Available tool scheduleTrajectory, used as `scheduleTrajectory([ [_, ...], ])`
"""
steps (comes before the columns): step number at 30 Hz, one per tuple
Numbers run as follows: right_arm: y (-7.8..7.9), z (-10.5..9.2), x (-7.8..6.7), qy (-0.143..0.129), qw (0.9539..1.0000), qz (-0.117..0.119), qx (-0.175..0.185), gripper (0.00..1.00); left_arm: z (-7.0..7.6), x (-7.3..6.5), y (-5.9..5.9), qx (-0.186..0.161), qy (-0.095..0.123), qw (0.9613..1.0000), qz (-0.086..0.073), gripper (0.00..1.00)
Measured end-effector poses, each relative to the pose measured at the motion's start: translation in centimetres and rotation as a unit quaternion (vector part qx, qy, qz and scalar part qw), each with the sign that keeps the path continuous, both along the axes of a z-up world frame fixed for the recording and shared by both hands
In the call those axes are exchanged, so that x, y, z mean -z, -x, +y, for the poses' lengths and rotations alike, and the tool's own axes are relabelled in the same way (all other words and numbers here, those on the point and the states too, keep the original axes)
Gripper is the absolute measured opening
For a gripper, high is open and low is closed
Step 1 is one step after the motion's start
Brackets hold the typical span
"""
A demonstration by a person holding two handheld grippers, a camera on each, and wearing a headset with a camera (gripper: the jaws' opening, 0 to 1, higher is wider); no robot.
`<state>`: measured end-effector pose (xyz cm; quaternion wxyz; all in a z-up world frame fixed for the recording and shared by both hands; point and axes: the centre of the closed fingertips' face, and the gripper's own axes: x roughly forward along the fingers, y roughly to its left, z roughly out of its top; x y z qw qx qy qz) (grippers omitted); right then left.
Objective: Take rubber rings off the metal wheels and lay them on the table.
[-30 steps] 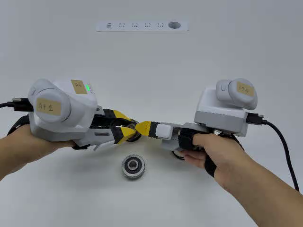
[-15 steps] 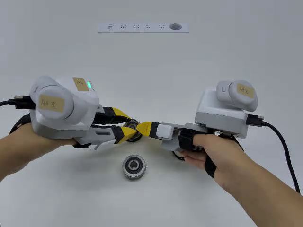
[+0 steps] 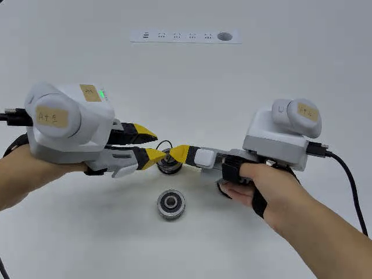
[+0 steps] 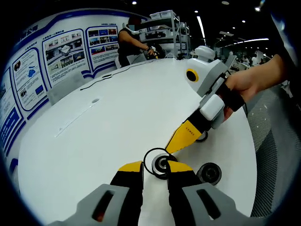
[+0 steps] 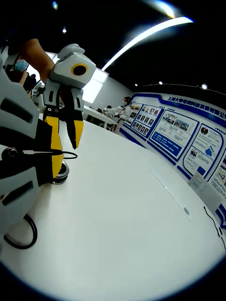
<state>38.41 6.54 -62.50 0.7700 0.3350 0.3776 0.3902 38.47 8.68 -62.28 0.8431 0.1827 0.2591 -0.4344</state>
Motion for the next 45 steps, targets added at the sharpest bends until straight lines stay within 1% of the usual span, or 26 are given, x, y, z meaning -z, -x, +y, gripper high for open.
scheduleTrajectory([
  [2, -0.3, -0.7, -0.6, -0.004, 0.9999, -0.004, 0.009, 0.01, 0.0, -0.3, -0.1, -0.003, 0.003, 1.0000, -0.004, 0.20],
  [5, -0.5, -2.0, -0.9, -0.006, 0.9997, -0.003, 0.023, 0.01, -0.1, -0.6, -0.1, -0.006, 0.006, 0.9999, -0.007, 0.20],
  [8, -0.5, -3.5, -0.8, -0.003, 0.9993, 0.000, 0.038, 0.01, -0.2, -0.7, 0.0, -0.007, 0.006, 0.9999, -0.009, 0.20],
  [9, -0.5, -3.9, -0.9, -0.009, 0.9989, 0.005, 0.046, 0.01, -0.3, -0.7, 0.1, -0.006, 0.006, 0.9999, -0.009, 0.20],
  [10, -0.5, -4.4, -1.1, -0.020, 0.9977, 0.017, 0.062, 0.01, -0.3, -0.7, 0.2, -0.006, 0.005, 0.9999, -0.009, 0.20],
  [11, -0.5, -5.0, -1.0, -0.019, 0.9971, 0.022, 0.070, 0.01, -0.3, -0.7, 0.3, -0.005, 0.005, 0.9999, -0.010, 0.20],
  [14, 0.3, -6.6, -0.3, 0.000, 0.9963, 0.035, 0.078, 0.01, -0.3, -1.0, 0.5, -0.007, 0.006, 0.9999, -0.013, 0.20],
  [15, 0.6, -7.3, -0.2, 0.000, 0.9959, 0.036, 0.083, 0.01, -0.3, -1.1, 0.6, -0.008, 0.008, 0.9998, -0.014, 0.20],
  [16, 0.9, -7.7, 0.0, -0.001, 0.9952, 0.043, 0.087, 0.01, -0.3, -1.2, 0.6, -0.009, 0.009, 0.9998, -0.014, 0.20],
  [17, 1.4, -8.4, 0.3, -0.001, 0.9937, 0.056, 0.097, 0.01, -0.2, -1.3, 0.6, -0.010, 0.010, 0.9998, -0.015, 0.20],
  [19, 1.9, -9.1, 0.7, 0.003, 0.9934, 0.056, 0.100, 0.01, -0.2, -1.3, 0.7, -0.011, 0.009, 0.9997, -0.017, 0.20],
  [20, 2.3, -9.7, 1.1, 0.003, 0.9921, 0.066, 0.107, 0.01, -0.2, -1.4, 0.8, -0.012, 0.010, 0.9997, -0.017, 0.20],
  [22, 2.9, -10.2, 1.6, 0.000, 0.9909, 0.076, 0.111, 0.01, -0.1, -1.5, 0.9, -0.014, 0.010, 0.9997, -0.018, 0.20],
  [24, 3.3, -10.6, 2.1, 0.006, 0.9894, 0.085, 0.117, 0.01, 0.0, -1.6, 1.1, -0.015, 0.011, 0.9997, -0.019, 0.20],
  [25, 3.5, -10.7, 2.3, 0.009, 0.9894, 0.086, 0.117, 0.01, 0.1, -1.7, 1.2, -0.015, 0.010, 0.9996, -0.019, 0.20],
  [29, 3.4, -11.1, 3.0, 0.008, 0.9876, 0.094, 0.125, 0.01, 0.4, -1.8, 1.6, -0.017, 0.005, 0.9996, -0.020, 0.19],
  [32, 3.7, -11.0, 3.1, 0.013, 0.9870, 0.099, 0.126, 0.01, 0.5, -1.9, 1.8, -0.018, 0.006, 0.9996, -0.020, 0.19],
  [38, 4.3, -11.0, 3.7, 0.022, 0.9843, 0.119, 0.129, 0.02, 0.5, -2.0, 1.9, -0.019, 0.006, 0.9996, -0.021, 0.19],
  [41, 4.5, -11.1, 3.9, 0.034, 0.9836, 0.122, 0.128, 0.02, 0.4, -2.0, 2.0, -0.018, 0.006, 0.9996, -0.022, 0.19],
  [45, 4.6, -11.3, 4.1, 0.040, 0.9831, 0.123, 0.129, 0.02, 0.3, -2.0, 2.0, -0.016, 0.006, 0.9996, -0.022, 0.19],
])
